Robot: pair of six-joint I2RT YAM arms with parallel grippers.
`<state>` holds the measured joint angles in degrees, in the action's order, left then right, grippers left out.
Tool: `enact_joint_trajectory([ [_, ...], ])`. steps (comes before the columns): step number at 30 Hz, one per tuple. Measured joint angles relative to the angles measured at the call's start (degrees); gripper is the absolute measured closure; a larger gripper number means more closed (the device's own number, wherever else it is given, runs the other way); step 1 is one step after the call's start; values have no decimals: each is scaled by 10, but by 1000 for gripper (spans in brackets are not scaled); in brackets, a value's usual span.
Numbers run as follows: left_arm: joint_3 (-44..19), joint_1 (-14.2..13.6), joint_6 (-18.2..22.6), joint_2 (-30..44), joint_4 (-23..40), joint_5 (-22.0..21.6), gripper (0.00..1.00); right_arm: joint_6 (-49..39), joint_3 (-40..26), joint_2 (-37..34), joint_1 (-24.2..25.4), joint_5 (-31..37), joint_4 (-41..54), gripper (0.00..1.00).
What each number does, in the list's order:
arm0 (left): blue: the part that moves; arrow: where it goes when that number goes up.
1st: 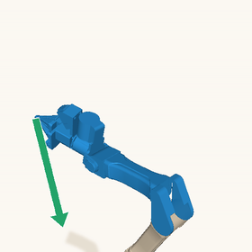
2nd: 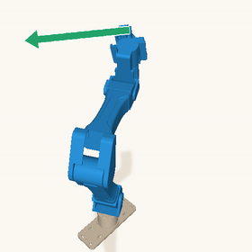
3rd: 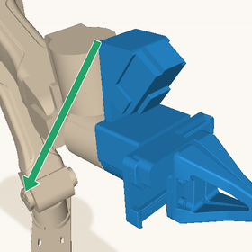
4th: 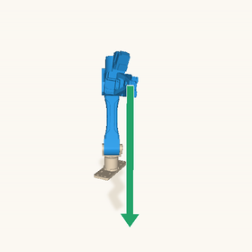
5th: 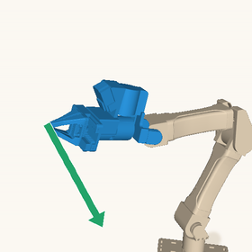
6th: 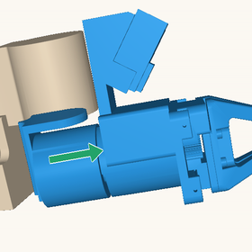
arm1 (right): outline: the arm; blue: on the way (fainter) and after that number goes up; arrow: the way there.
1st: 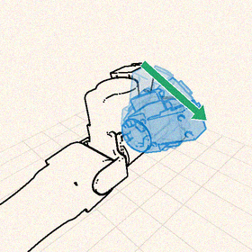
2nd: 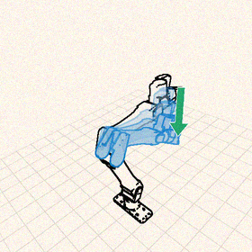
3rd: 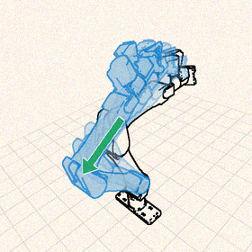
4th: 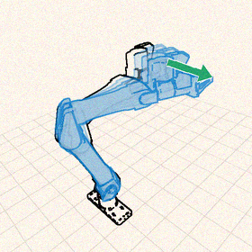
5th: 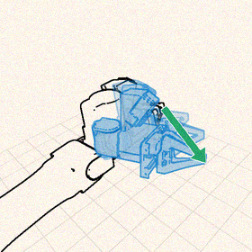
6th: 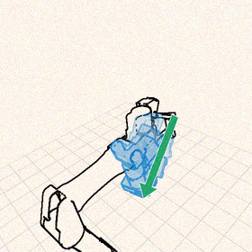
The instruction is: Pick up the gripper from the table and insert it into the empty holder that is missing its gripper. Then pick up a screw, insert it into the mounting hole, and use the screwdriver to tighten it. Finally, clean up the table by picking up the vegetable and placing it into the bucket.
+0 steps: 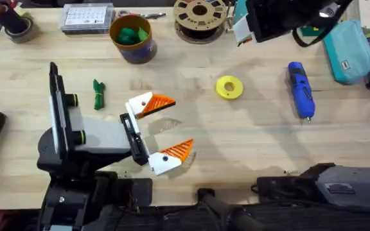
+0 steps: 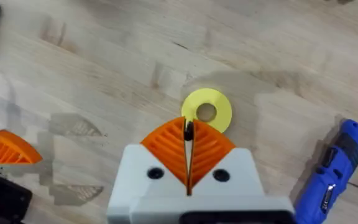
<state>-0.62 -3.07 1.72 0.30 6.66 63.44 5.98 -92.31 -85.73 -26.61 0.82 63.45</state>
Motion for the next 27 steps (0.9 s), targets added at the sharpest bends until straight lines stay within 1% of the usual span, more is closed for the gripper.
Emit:
enact_joint_trajectory([
  [7,0,0,0,0,0,0,15,-30,0,0,-4,-4,4,995],
  [16,0,0,0,0,0,0,16,-94,-9,-5,-55,-9,19,995],
  [18,0,0,0,0,0,0,15,-114,-31,-16,-59,-18,32,995],
  [19,0,0,0,0,0,0,15,-137,-71,-40,-59,-36,46,995],
  [22,0,0,0,0,0,0,15,-165,-118,-69,-59,-45,61,995],
  [27,0,0,0,0,0,0,15,-217,-165,-112,-72,-63,69,995],
])
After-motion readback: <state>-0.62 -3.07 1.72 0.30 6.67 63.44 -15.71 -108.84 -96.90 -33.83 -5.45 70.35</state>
